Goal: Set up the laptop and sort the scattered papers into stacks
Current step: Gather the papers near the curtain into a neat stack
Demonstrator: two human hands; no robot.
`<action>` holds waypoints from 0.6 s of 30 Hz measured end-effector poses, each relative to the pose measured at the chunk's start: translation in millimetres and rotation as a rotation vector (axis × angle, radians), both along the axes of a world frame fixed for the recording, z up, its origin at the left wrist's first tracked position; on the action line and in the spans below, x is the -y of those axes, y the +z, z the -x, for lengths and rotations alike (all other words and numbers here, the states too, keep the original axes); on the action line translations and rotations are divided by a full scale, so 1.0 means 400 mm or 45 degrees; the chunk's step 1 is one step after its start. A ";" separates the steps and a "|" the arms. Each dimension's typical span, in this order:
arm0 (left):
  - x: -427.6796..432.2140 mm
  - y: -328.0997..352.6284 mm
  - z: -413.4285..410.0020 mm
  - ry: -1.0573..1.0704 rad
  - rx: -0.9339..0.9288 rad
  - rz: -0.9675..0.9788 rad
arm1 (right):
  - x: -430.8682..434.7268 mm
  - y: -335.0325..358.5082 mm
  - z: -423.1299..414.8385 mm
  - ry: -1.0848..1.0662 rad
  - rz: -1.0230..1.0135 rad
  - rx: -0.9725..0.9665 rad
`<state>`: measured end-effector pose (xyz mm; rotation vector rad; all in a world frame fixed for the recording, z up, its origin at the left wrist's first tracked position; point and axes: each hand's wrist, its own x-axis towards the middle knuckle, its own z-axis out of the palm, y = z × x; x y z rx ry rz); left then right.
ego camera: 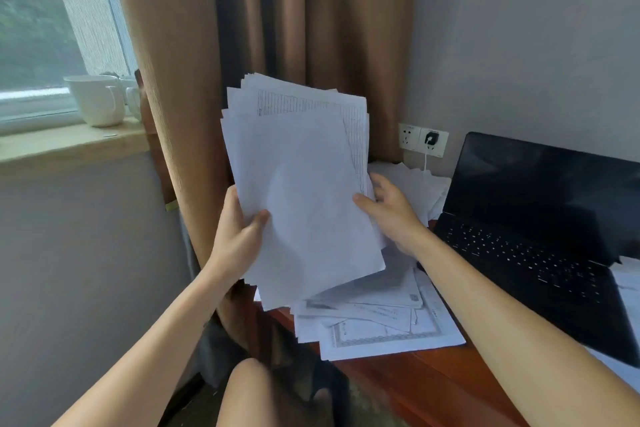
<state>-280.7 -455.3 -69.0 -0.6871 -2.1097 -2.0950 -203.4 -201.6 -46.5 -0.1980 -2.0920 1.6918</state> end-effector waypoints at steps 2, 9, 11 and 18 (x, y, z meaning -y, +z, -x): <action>-0.042 0.025 0.025 0.022 -0.075 0.008 | -0.016 0.027 -0.002 -0.082 -0.012 -0.082; -0.167 0.023 0.066 -0.007 -0.170 0.043 | -0.061 0.034 -0.031 -0.326 -0.090 -0.168; -0.180 -0.001 0.063 -0.044 -0.133 0.090 | -0.068 0.011 -0.040 -0.311 -0.110 -0.099; -0.189 -0.031 0.039 -0.010 0.033 0.000 | -0.060 -0.006 -0.048 -0.351 -0.084 -0.161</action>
